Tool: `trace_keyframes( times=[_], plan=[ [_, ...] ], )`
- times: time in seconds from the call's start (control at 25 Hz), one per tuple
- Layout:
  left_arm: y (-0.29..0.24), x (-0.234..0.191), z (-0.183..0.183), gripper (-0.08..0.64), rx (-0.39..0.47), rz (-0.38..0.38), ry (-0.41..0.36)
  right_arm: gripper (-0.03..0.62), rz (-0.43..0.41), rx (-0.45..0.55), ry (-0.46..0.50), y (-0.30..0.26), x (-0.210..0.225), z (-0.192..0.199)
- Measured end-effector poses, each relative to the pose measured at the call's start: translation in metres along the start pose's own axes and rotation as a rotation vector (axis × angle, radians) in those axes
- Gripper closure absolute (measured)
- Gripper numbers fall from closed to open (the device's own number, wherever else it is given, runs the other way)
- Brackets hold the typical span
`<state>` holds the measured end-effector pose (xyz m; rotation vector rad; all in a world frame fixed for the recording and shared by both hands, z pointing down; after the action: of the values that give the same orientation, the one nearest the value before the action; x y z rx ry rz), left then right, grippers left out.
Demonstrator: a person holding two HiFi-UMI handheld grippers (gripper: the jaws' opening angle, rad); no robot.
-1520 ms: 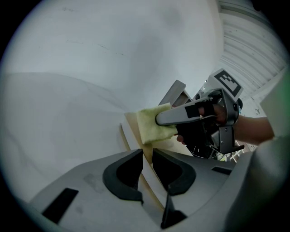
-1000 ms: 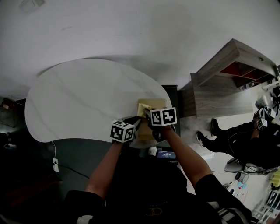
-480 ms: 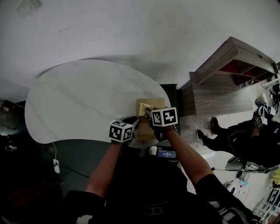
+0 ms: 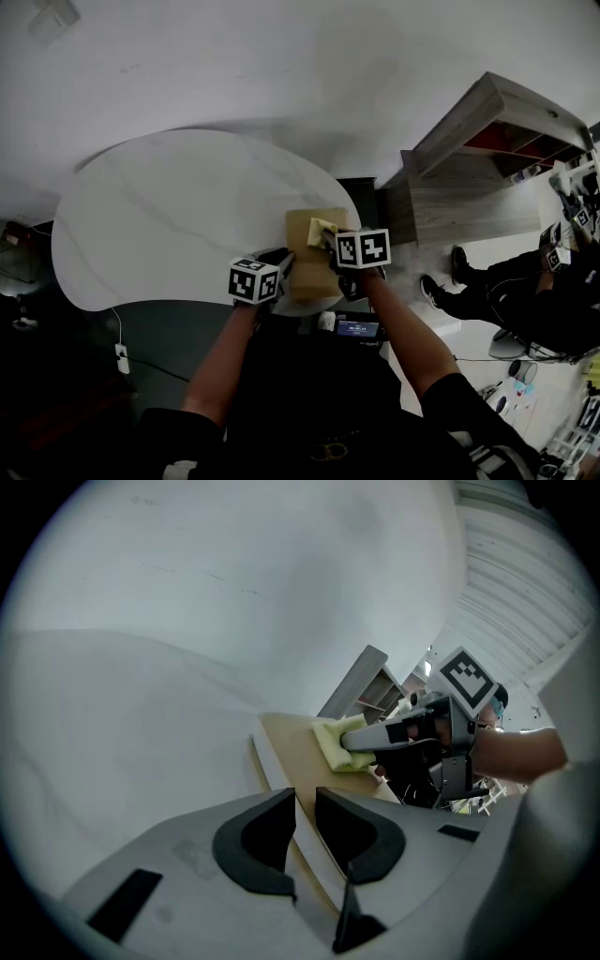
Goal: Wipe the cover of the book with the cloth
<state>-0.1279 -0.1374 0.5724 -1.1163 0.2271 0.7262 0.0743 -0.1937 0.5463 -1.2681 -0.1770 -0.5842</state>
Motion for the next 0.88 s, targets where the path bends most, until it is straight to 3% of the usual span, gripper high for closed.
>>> trace_keyframes(
  times=[0.88],
  plan=[
    [0.0,-0.001,0.001,0.491,0.005,0.011,0.033,0.505,0.078,0.035,-0.092,0.033,0.051,0.021]
  ],
)
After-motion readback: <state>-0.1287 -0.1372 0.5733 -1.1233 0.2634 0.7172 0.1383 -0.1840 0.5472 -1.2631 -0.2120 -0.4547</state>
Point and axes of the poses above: the fingertips, and each gripper's own axes: y backward along the fingers, x to its right, z out of its underside, the point moved 10 cm from there along y, backward along the fingers, and after that the axes turned 12 degrees about -x, right-handed, at the moved point
